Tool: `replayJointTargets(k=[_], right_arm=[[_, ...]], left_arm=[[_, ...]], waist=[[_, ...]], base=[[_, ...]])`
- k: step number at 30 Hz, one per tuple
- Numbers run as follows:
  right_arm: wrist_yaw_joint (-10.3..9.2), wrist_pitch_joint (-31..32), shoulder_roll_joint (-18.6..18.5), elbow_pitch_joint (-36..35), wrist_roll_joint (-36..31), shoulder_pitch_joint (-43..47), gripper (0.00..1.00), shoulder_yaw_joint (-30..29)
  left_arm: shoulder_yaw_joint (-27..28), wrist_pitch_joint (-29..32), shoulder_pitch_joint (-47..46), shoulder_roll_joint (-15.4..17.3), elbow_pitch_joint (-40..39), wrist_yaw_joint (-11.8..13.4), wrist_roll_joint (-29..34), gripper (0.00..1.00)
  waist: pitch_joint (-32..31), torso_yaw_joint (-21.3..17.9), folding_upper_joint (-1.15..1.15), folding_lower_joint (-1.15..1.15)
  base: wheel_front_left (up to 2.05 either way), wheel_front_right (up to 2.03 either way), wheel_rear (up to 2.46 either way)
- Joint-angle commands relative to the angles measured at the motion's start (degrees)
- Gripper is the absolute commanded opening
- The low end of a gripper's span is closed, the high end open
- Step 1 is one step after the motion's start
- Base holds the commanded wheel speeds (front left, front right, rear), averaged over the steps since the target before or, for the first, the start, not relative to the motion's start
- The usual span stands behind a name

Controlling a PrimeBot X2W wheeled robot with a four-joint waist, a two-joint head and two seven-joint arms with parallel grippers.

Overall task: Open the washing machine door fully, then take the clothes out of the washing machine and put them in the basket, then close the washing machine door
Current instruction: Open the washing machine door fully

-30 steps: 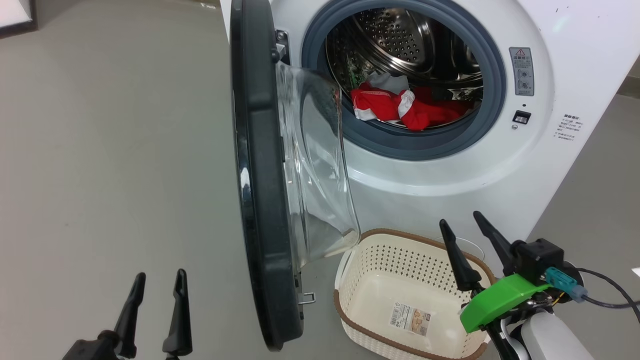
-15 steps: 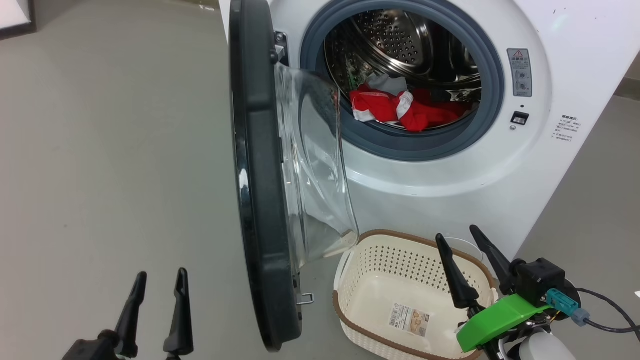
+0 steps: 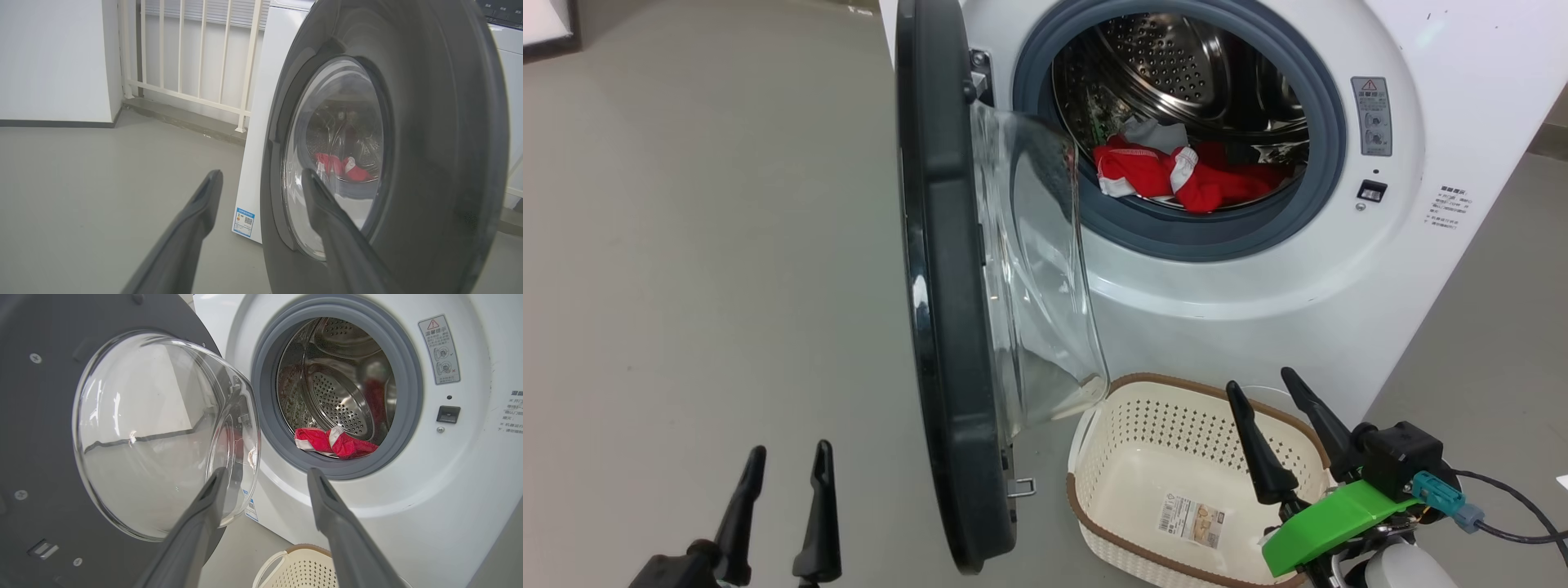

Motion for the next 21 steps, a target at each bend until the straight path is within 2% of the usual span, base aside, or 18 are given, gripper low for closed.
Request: replayJointTargets(k=[1,2,3,4,13,21], right_arm=[[0.2,-0.37,0.1,-1.67,0.36,-0.37,1.0,1.49],[0.2,-0.37,0.1,-1.79,0.47,-0.4,1.0,1.57],[0.2,-0.37,0.1,-1.87,0.72,-0.41,1.0,1.64],[0.2,-0.37,0.1,-1.9,0.91,-0.43,1.0,1.69],[0.2,-0.37,0.1,-1.47,2.07,-0.59,1.0,1.99],[0.2,-0.37,0.1,-0.99,2.66,-0.57,1.0,2.24]], left_arm=[[1.49,-0.45,-1.61,0.61,-1.12,-0.12,-0.14,1.0],[1.39,-0.45,-1.61,0.61,-1.02,-0.21,-0.11,0.8],[1.26,-0.45,-1.61,0.61,-0.93,-0.32,-0.15,0.15],[1.07,-0.45,-1.61,0.61,-0.85,-0.42,-0.23,0.0],[0.54,-0.45,-4.95,0.61,-5.84,-0.19,-1.53,0.0],[-1.49,-0.41,-10.73,0.61,-13.71,-0.42,-3.01,0.0]], waist=[[0.03,0.01,0.0,0.0],[0.06,0.02,0.0,0.0],[0.07,0.02,0.0,0.0],[0.07,0.02,0.0,0.0],[-0.18,0.03,0.0,0.0],[-0.57,-0.14,0.0,0.0]], base=[[0.0,0.0,0.0],[0.0,0.0,0.0],[0.0,0.0,0.0],[0.0,0.0,0.0],[0.0,0.0,0.0],[0.0,0.0,0.0]])
